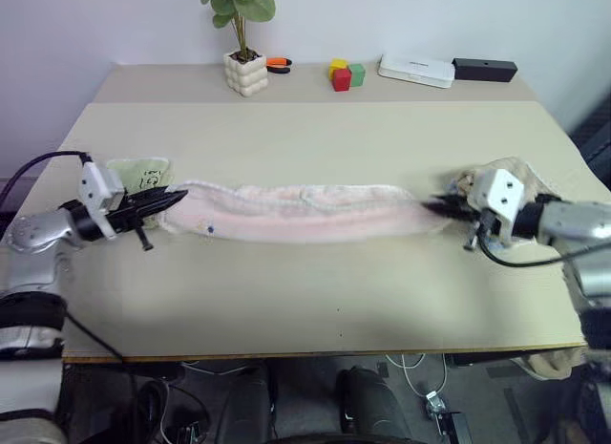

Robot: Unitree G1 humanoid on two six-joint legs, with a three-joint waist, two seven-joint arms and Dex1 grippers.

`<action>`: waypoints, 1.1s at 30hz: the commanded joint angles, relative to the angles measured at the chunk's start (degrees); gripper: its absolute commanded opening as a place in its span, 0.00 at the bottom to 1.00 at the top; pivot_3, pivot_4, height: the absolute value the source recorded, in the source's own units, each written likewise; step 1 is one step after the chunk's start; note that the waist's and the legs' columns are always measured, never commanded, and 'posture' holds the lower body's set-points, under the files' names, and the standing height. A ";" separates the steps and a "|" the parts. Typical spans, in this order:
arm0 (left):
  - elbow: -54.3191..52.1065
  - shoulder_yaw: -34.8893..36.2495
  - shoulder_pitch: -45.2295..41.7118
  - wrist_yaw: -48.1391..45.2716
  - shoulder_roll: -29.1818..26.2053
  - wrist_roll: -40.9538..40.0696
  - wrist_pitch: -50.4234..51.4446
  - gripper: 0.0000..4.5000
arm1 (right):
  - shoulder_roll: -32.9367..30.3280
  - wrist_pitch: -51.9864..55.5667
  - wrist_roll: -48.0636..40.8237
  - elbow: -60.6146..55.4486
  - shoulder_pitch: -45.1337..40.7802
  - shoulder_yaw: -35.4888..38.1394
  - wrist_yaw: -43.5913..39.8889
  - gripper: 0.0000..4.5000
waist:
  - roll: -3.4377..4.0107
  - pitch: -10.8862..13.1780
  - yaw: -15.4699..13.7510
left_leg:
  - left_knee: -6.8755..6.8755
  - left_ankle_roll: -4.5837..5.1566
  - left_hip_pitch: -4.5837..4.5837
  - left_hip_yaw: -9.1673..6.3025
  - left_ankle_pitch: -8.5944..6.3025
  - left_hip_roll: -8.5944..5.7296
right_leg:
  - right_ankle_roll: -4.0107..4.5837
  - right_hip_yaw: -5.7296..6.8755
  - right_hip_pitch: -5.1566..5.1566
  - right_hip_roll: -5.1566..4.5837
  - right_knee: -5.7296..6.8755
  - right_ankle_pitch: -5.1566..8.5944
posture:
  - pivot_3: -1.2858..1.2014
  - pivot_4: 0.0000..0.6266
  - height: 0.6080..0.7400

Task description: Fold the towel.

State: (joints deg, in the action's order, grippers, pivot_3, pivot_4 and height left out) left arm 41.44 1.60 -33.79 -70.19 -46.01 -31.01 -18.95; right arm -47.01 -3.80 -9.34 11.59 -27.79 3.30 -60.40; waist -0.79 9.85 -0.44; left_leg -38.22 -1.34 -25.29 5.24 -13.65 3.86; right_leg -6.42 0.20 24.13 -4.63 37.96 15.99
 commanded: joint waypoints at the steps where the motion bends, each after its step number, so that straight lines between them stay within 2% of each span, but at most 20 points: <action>1: 10.40 2.80 -12.46 6.35 3.31 4.43 0.21 0.00 | 3.37 -6.16 6.93 12.51 -11.58 -2.50 7.67 0.00 | -0.04 0.03 -0.23 | -0.02 -0.07 0.00 0.00 0.04 -0.01 | 0.00 0.00 0.00 0.00 0.00 0.00 | 0.52 0.24 0.96; 4: 20.54 3.16 -23.62 12.80 4.93 9.35 -2.19 0.00 | 5.82 -12.89 13.91 24.29 -22.06 -5.34 16.14 0.00 | -0.08 0.05 -0.21 | -0.09 -0.06 -0.09 -0.02 0.06 -0.05 | -0.01 0.01 0.03 -0.01 0.02 -0.04 | 0.52 0.24 0.96; 8: 29.24 3.12 -35.10 22.77 3.27 16.36 -6.09 0.00 | 7.52 -19.66 19.14 36.23 -33.99 -6.29 28.38 0.00 | -0.06 0.07 0.36 | 0.11 -0.23 -0.14 0.01 0.15 -0.05 | -0.04 0.01 0.12 -0.02 -0.20 -0.02 | 0.52 0.24 0.96; 11: 32.26 3.83 -41.05 25.58 1.06 19.59 -7.11 0.00 | 7.53 -22.11 18.42 42.02 -39.86 -4.21 33.85 0.00 | -0.06 0.07 1.22 | 0.26 -0.25 -0.27 0.05 0.16 -0.04 | -0.05 0.01 0.23 -0.03 -0.37 -0.02 | 0.52 0.24 0.96; 13: 32.91 4.65 -42.19 24.85 0.12 20.51 -8.13 0.00 | 6.92 -24.72 16.67 42.75 -40.29 -2.98 33.61 0.00 | -0.06 0.07 1.42 | 0.33 -0.25 -0.27 0.10 0.15 -0.04 | -0.05 0.01 0.23 -0.04 -0.49 -0.02 | 0.52 0.24 0.96; 15: 32.98 5.87 -41.71 21.64 -0.56 20.23 -8.92 0.00 | 6.76 -27.49 13.13 40.28 -38.05 -1.40 29.79 0.00 | -0.04 0.07 1.52 | 0.34 -0.25 -0.23 0.13 0.15 -0.04 | -0.05 0.01 0.19 -0.04 -0.53 -0.02 | 0.52 0.24 0.96; 18: 31.84 9.65 -38.41 10.53 -0.33 16.92 -9.12 0.00 | 6.37 -28.06 7.03 31.01 -29.75 -0.68 20.93 0.00 | -0.05 0.06 1.52 | 0.32 -0.25 -0.14 0.17 0.15 -0.02 | -0.06 0.00 0.10 -0.03 -0.49 -0.03 | 0.52 0.24 0.96; 20: 30.81 11.23 -35.52 4.14 -0.19 15.64 -9.53 0.00 | 5.84 -24.46 1.92 22.43 -22.68 -0.67 14.53 0.00 | -0.03 0.05 1.39 | 0.28 -0.25 -0.13 0.16 0.15 -0.02 | -0.06 0.00 0.04 -0.04 -0.47 -0.03 | 0.52 0.24 0.96; 24: 26.78 13.50 -26.19 -9.00 0.61 12.84 -12.27 0.00 | 3.15 -16.77 -3.64 5.08 -5.77 -0.50 7.99 0.00 | -0.02 0.05 1.13 | 0.17 -0.25 -0.10 0.16 0.15 -0.01 | -0.07 0.00 -0.02 -0.05 -0.41 -0.03 | 0.52 0.24 0.96; 27: 22.65 13.78 -17.94 -14.85 1.16 11.96 -15.78 0.00 | 0.09 -11.01 -6.73 -4.83 5.20 -0.21 3.65 0.00 | -0.02 0.05 1.16 | 0.12 -0.23 -0.09 0.15 0.14 0.00 | -0.06 0.00 -0.03 -0.07 -0.36 -0.03 | 0.52 0.24 0.96; 33: 15.39 14.17 -7.19 -21.98 -0.29 9.43 -15.19 0.00 | -6.65 -5.87 -10.44 -12.53 16.92 3.46 -3.04 0.00 | -0.03 0.05 1.08 | 0.04 0.05 -0.03 0.10 -0.02 0.01 | -0.04 0.00 -0.03 -0.07 -0.15 -0.03 | 0.52 0.24 0.96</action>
State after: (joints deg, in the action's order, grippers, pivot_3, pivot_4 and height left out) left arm 60.03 14.47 -41.98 -90.68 -44.40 -19.29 -34.49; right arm -51.51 -10.65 -17.33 2.01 -11.92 3.52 -61.30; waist -0.82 9.90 0.64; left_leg -38.19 -1.29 -25.31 5.35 -13.67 3.88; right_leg -6.46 0.19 24.10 -4.70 37.83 15.96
